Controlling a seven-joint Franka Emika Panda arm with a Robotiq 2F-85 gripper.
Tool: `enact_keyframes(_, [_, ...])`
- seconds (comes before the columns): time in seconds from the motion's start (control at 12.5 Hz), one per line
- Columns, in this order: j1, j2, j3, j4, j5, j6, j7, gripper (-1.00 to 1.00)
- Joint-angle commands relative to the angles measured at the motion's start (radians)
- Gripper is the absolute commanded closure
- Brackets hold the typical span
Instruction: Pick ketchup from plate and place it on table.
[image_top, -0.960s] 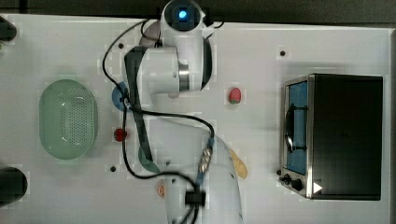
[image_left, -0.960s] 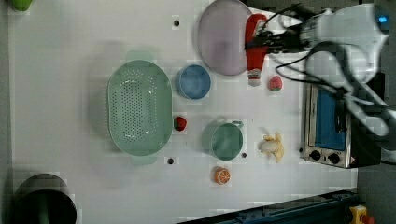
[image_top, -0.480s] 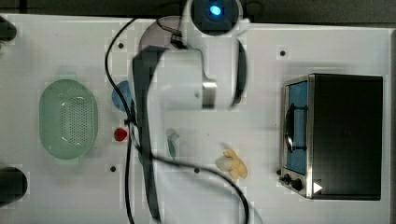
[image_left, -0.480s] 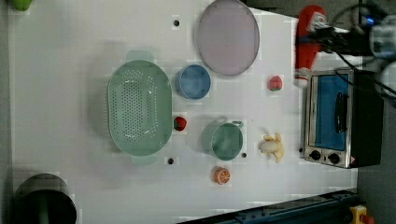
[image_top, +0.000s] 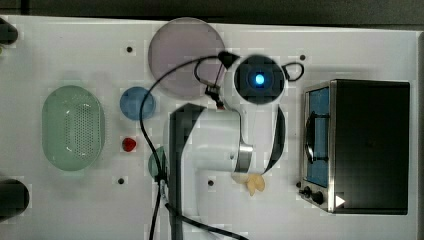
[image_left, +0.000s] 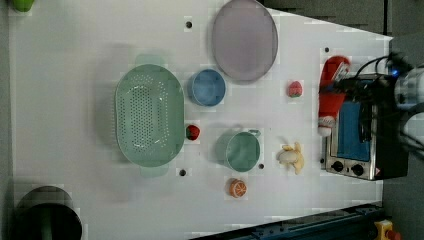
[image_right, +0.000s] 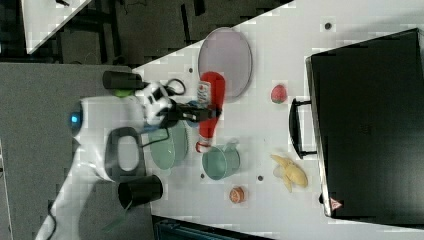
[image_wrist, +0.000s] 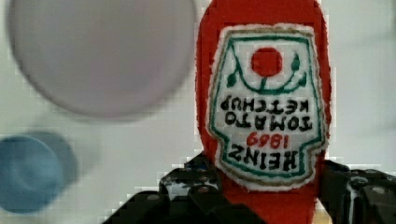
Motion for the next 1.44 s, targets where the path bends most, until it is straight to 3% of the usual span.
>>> enact_keyframes(0.08, [0.0, -0.007, -0.005, -0.141, 0.004, 0.091, 0.013, -0.21])
enact_keyframes(0.32, [0.001, 0.016, -0.008, -0.271, 0.004, 0.231, 0.013, -0.21])
enact_keyframes(0.72, [0.002, 0.142, -0.01, -0.286, 0.004, 0.301, 0.013, -0.21])
enact_keyframes(0.8, [0.002, 0.157, -0.012, -0.286, 0.004, 0.337, 0.013, -0.27])
enact_keyframes(1.04, [0.002, 0.144, -0.008, -0.287, 0.004, 0.356, 0.013, -0.9])
enact_keyframes(1.12, [0.002, 0.124, -0.005, -0.284, 0.004, 0.339, 0.013, -1.0])
enact_keyframes(1.44, [0.003, -0.01, 0.013, -0.198, 0.006, 0.221, 0.171, -1.0])
